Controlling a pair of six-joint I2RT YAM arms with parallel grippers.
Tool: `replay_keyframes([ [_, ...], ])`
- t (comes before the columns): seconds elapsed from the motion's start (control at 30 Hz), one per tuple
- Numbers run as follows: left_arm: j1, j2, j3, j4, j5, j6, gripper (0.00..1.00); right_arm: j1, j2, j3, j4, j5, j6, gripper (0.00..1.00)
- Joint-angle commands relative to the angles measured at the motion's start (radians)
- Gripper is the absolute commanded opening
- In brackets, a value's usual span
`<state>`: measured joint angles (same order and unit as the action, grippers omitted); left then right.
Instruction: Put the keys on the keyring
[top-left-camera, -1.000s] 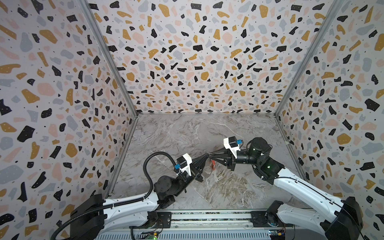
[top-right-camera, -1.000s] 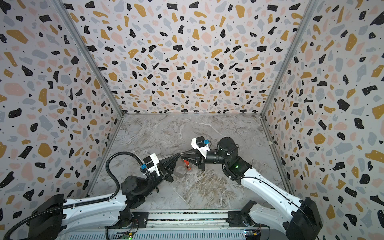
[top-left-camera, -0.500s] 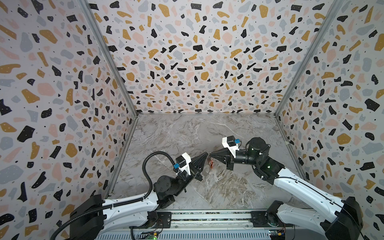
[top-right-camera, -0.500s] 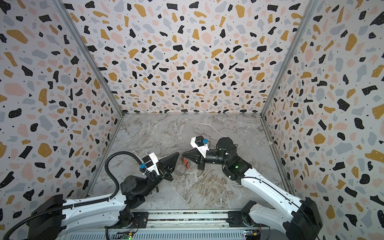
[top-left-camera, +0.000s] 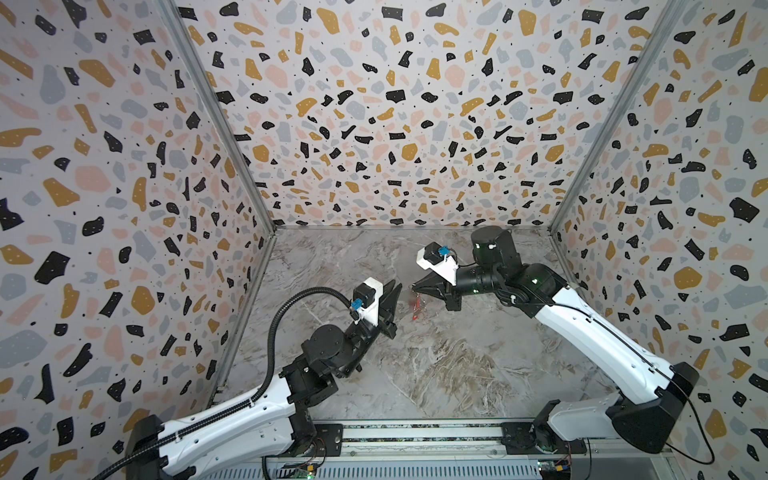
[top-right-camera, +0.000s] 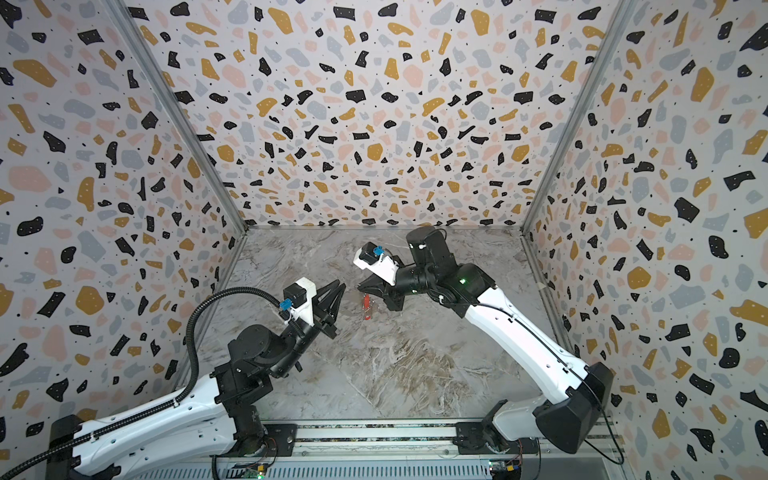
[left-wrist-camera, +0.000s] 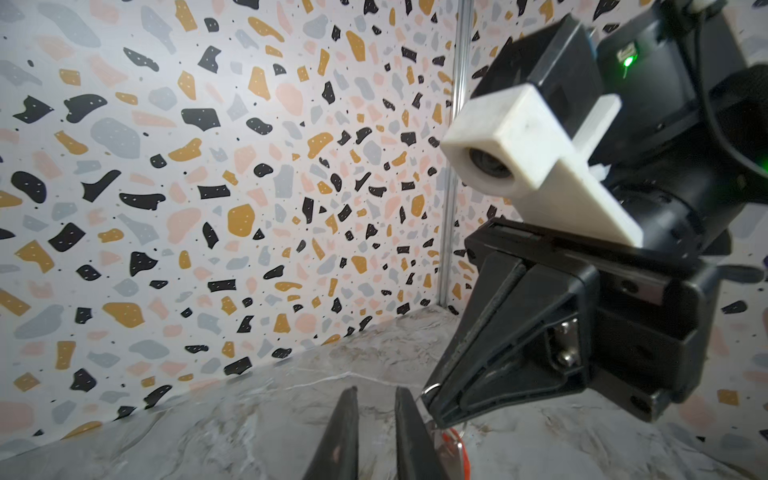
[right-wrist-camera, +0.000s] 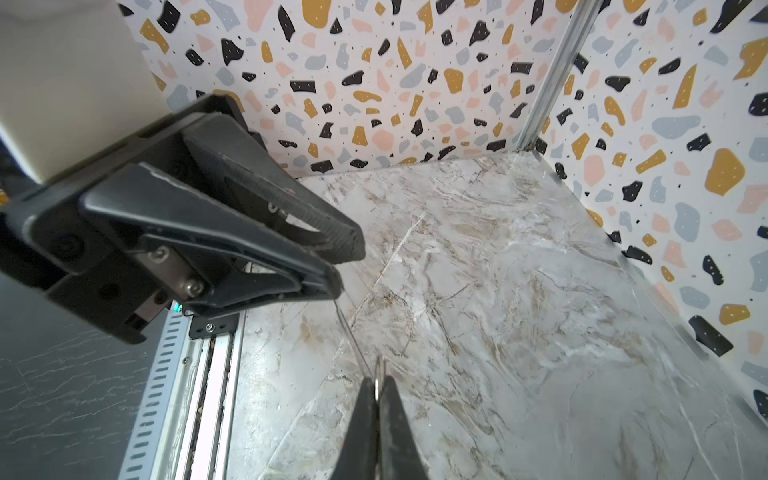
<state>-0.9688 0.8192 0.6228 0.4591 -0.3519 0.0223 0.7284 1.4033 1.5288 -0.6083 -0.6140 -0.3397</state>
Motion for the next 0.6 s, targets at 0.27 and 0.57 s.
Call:
replay_keyframes([
  [0.27, 0.289, 0.038, 0.058, -0.139, 0.695, 0.048, 0.20, 0.003, 0.040, 0.200, -0.382, 0.089, -0.168, 0.00],
  [0.57, 0.326, 0.199, 0.214, -0.343, 1.015, 0.228, 0.20, 0.009, 0.039, 0.172, -0.371, 0.030, -0.237, 0.00],
])
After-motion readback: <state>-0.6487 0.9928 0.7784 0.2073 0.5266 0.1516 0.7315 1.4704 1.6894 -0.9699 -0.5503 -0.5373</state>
